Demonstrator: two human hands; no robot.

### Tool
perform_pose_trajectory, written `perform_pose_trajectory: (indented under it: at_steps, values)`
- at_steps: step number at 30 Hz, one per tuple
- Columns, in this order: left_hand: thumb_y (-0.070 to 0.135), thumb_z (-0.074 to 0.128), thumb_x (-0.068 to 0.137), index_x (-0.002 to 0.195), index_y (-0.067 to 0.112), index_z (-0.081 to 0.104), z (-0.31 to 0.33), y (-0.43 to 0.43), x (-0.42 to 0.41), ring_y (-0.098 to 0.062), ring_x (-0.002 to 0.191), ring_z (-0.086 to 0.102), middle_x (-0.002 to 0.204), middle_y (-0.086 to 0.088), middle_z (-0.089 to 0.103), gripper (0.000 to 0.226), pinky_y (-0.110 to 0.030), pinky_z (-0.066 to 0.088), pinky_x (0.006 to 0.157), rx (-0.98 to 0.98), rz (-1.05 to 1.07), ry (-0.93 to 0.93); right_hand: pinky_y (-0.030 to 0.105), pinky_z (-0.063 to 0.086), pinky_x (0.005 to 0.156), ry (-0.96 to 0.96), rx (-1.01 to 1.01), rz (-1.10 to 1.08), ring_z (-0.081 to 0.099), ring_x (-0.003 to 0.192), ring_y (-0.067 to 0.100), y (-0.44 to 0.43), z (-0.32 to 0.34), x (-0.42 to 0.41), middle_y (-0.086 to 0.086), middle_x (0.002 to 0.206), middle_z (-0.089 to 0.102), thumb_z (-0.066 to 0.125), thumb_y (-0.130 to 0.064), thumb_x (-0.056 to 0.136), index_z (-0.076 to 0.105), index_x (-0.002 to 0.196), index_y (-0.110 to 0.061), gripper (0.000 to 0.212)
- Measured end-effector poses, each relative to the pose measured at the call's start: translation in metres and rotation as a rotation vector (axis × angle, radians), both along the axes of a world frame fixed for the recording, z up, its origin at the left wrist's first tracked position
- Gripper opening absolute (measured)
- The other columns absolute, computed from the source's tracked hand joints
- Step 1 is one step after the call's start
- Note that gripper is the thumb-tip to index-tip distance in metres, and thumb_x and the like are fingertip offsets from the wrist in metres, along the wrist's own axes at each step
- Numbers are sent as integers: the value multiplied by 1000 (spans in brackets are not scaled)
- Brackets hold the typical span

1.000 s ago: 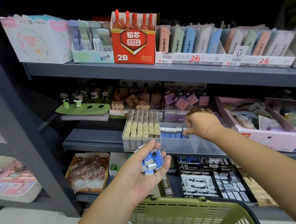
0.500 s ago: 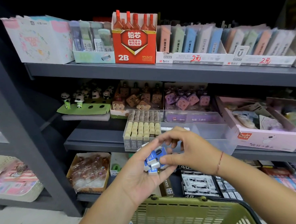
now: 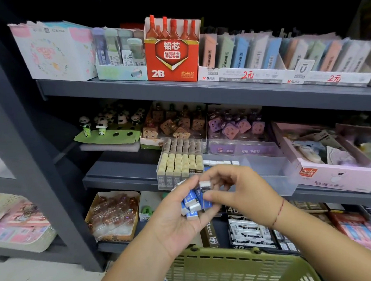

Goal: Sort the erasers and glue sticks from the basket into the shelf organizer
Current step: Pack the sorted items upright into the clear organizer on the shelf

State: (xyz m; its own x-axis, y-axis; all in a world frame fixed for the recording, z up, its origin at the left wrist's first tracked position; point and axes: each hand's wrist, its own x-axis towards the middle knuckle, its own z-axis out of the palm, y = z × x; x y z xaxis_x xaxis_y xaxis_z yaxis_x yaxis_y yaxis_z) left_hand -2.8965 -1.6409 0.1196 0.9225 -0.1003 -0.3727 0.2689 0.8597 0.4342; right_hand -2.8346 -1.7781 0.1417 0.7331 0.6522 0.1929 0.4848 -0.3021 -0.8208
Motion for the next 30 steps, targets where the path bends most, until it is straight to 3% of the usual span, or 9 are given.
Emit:
perform_pose_trajectory:
  at_steps: [2, 4, 7, 10, 14, 22, 30]
  values:
    - [13, 70, 69, 105, -4, 68, 2, 0, 0, -30, 90, 69, 100, -21, 71, 40, -46, 57, 79, 18, 28, 41, 14, 49, 69, 134, 160, -19, 57, 68, 3, -2, 5, 10, -9, 73, 66, 74, 3, 75, 69, 86, -15, 21]
    - [11, 74, 61, 96, -7, 71, 3, 1, 0, -31, 80, 67, 85, -22, 69, 40, -48, 58, 74, 22, 69, 95, 17, 52, 70, 139, 246, -133, 59, 70, 9, -6, 11, 31, 2, 76, 67, 74, 0, 74, 69, 83, -11, 15]
    - [10, 74, 59, 100, -9, 71, 2, 2, 0, -33, 82, 66, 85, -23, 65, 46, -49, 58, 72, 29, 105, 143, 23, 50, 66, -47, 63, -310, 56, 61, 8, -9, 11, 69, 3, 69, 64, 78, -7, 74, 71, 79, -12, 10]
    - [11, 73, 60, 101, -9, 70, 3, 1, 1, -33, 83, 65, 89, -24, 64, 45, -49, 57, 71, 29, 114, 162, 27, 51, 63, -126, -216, -331, 58, 52, 9, 1, -4, 94, 2, 63, 65, 77, -10, 76, 70, 74, -15, 9]
    - [10, 74, 56, 100, -9, 70, 5, 2, 2, -33, 83, 65, 94, -25, 63, 48, -47, 58, 71, 39, 126, 166, 26, 52, 73, -256, -465, -300, 61, 69, 10, 17, -26, 105, -5, 71, 64, 77, -20, 77, 69, 79, -18, 8]
    - [9, 74, 53, 103, -8, 70, 6, 3, 2, -33, 85, 65, 98, -25, 62, 53, -49, 58, 70, 38, 127, 169, 28, 52, 77, -310, -539, -279, 64, 81, 15, 33, -27, 111, -8, 72, 59, 76, -20, 77, 61, 76, -23, 15]
    - [11, 74, 58, 102, -9, 70, 2, 2, 3, -33, 86, 65, 94, -24, 62, 48, -49, 58, 70, 25, 127, 165, 23, 51, 75, -183, -480, -229, 59, 72, 9, 21, -26, 109, -7, 71, 62, 67, -15, 86, 66, 81, -17, 5]
